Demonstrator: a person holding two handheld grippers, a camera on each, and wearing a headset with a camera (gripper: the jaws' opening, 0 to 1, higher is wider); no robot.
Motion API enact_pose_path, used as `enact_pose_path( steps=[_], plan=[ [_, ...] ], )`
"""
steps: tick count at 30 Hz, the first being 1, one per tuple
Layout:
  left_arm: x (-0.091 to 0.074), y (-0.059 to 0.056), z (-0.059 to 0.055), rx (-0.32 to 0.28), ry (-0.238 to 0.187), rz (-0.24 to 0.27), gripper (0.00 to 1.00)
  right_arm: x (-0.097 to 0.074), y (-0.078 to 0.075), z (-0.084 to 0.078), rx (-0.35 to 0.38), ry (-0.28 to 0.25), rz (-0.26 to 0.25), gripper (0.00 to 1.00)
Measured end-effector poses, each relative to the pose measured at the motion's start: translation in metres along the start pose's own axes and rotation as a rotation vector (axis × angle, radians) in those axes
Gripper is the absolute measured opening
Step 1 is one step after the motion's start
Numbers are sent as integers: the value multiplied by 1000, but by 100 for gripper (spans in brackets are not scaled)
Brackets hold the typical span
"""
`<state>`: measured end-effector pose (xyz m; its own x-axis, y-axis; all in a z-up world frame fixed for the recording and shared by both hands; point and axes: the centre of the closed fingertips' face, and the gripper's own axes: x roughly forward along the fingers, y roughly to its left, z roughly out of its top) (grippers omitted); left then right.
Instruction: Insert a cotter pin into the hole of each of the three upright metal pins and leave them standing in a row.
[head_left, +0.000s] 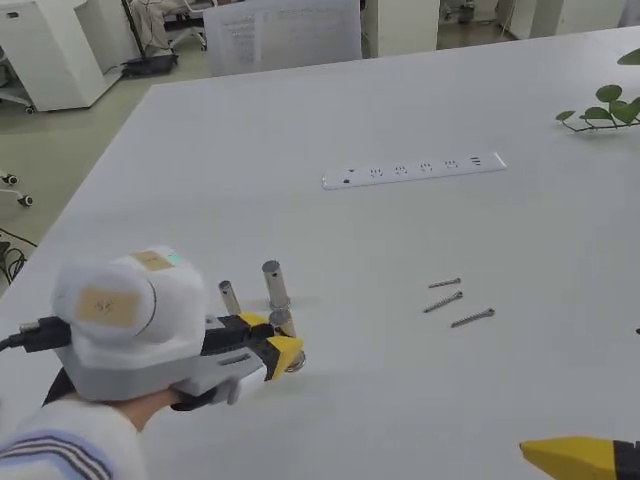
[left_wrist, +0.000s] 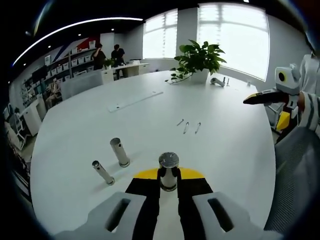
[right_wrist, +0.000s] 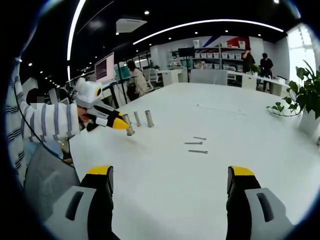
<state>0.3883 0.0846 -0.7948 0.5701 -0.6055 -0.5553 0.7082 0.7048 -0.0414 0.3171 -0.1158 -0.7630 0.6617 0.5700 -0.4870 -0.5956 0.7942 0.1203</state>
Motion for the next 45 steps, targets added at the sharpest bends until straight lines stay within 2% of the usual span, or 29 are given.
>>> enact_pose_path(
  steps=[11, 21, 23, 30, 33, 37, 41, 45],
  plan=[
    [-2, -20, 0, 91, -1, -106, 10, 0, 1, -2, 0, 8, 1, 96],
    [-1, -36, -9, 176, 27, -194, 10, -1, 0, -3, 2, 14, -3, 96],
    [0, -39, -11, 177, 34, -207, 10, -1, 0, -3, 2, 14, -3, 96],
    [3, -51, -16, 253, 52, -269, 10, -2, 1, -5, 3, 19, -5, 96],
    [5, -57, -20, 256, 60, -296, 10, -2, 0, -5, 4, 20, -7, 96],
    [8, -64, -26, 294, 75, -334, 10, -3, 0, -6, 3, 26, -8, 96],
    [10, -68, -28, 322, 76, -357, 10, -3, 0, -7, 3, 28, -10, 96],
    [12, -73, -29, 322, 73, -384, 10, -3, 0, -7, 3, 31, -12, 96]
  ],
)
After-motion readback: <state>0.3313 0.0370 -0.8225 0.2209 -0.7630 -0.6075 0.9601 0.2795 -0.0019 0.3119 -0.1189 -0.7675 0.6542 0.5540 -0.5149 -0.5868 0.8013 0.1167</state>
